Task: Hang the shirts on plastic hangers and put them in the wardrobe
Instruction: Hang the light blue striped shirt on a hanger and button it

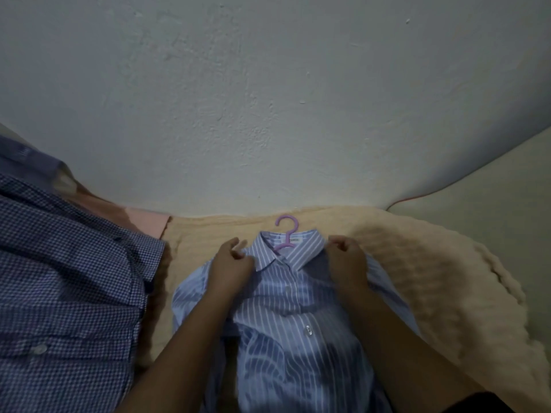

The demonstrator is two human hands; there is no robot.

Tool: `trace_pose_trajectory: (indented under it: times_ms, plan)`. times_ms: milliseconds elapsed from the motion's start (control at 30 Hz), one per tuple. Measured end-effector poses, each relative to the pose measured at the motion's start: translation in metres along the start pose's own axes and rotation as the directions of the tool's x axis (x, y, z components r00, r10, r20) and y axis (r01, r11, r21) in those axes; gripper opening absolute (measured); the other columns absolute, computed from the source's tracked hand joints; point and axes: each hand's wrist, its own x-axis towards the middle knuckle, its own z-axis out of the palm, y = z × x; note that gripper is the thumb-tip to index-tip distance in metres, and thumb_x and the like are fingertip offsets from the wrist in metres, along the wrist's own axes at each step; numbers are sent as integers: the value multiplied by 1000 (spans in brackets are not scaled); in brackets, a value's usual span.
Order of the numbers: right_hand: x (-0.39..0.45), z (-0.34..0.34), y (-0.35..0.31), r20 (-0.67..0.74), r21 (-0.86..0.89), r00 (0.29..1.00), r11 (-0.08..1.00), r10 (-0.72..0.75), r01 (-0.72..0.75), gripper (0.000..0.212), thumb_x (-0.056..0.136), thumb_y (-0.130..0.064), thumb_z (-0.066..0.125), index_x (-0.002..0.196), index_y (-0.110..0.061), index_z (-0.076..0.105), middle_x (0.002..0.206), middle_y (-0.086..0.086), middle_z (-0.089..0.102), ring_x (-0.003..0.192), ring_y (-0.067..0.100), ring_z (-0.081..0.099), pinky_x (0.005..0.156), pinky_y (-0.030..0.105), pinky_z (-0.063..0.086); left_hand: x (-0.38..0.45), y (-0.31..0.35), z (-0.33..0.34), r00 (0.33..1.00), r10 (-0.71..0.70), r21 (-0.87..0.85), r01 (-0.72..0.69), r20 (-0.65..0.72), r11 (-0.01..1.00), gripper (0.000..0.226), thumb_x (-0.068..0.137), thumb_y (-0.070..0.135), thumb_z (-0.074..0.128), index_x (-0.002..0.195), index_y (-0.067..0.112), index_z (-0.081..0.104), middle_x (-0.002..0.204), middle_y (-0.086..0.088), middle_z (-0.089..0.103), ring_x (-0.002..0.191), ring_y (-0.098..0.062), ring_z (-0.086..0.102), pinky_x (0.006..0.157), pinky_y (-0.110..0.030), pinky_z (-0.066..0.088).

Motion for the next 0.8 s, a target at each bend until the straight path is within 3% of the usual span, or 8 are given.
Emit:
trace_pose_trajectory:
  times_ms: [100, 200, 367, 467, 533, 633, 700, 800]
  plan:
    - [9, 11, -19, -35, -197, 952, 936, -303, 290, 16, 88, -13, 57, 97, -7, 69, 93, 8, 65, 89, 24, 57, 77, 31, 45, 10, 15, 2, 973, 196, 30, -194, -121, 981, 42, 91, 21, 57, 132, 14, 53, 93, 1, 62, 67, -15, 56, 61, -29, 47]
    - [23, 27, -28, 36, -458, 876, 771, -481, 442, 16, 85, -20, 59, 85, -11, 73, 91, 13, 67, 93, 38, 56, 79, 40, 47, 27, 27, 8, 971, 233, 73, -229, -53, 971, 48, 86, 37, 60, 130, 20, 55, 117, -4, 62, 99, -22, 60, 89, -42, 51]
    - [39, 40, -39, 396, -870, 915, 288, -78, 400, 51, 85, -59, 50, 119, -23, 61, 125, 5, 47, 123, 28, 34, 96, 38, 31, 46, 31, 24, 975, 77, 293, -138, 210, 946, 67, 89, 45, 60, 142, 10, 39, 140, -13, 50, 125, -29, 50, 103, -35, 40]
    - [44, 46, -36, 409, -896, 912, 208, 45, 392, 67, 78, -63, 56, 127, -18, 53, 131, 7, 41, 125, 28, 30, 96, 40, 29, 50, 24, 27, 971, 115, 324, -180, 209, 929, 61, 89, 33, 63, 141, 11, 41, 136, -13, 54, 119, -30, 54, 98, -36, 44]
    - [45, 43, -35, 403, -884, 915, 270, 27, 382, 56, 80, -53, 58, 123, -18, 56, 129, 6, 43, 124, 28, 32, 97, 38, 30, 48, 22, 26, 975, 160, 255, -195, 153, 947, 53, 90, 25, 60, 139, 16, 44, 123, -12, 62, 105, -31, 61, 90, -39, 49]
    - [44, 33, -40, 333, -785, 941, 538, -51, 307, 34, 77, -40, 59, 102, -18, 68, 116, 4, 55, 117, 26, 43, 97, 33, 38, 36, 25, 19, 954, 297, 149, -300, 41, 942, 43, 93, 19, 54, 135, 21, 49, 105, -4, 65, 91, -26, 63, 78, -33, 48]
    - [40, 22, -52, 326, -641, 938, 702, -116, 309, 19, 72, -35, 63, 72, -16, 64, 87, 3, 61, 92, 18, 56, 80, 28, 44, 24, 36, 11, 914, 405, 107, -401, -19, 910, 39, 95, 18, 52, 133, 24, 50, 94, 4, 62, 85, -20, 61, 73, -29, 45]
    - [21, 1, -84, 392, -369, 885, 838, -253, 403, 25, 71, -19, 65, 52, -17, 50, 57, 1, 43, 58, 11, 41, 60, 28, 35, -1, 63, -8, 844, 533, 89, -527, -57, 845, 37, 96, 18, 50, 132, 27, 51, 95, 9, 60, 83, -17, 60, 73, -30, 47]
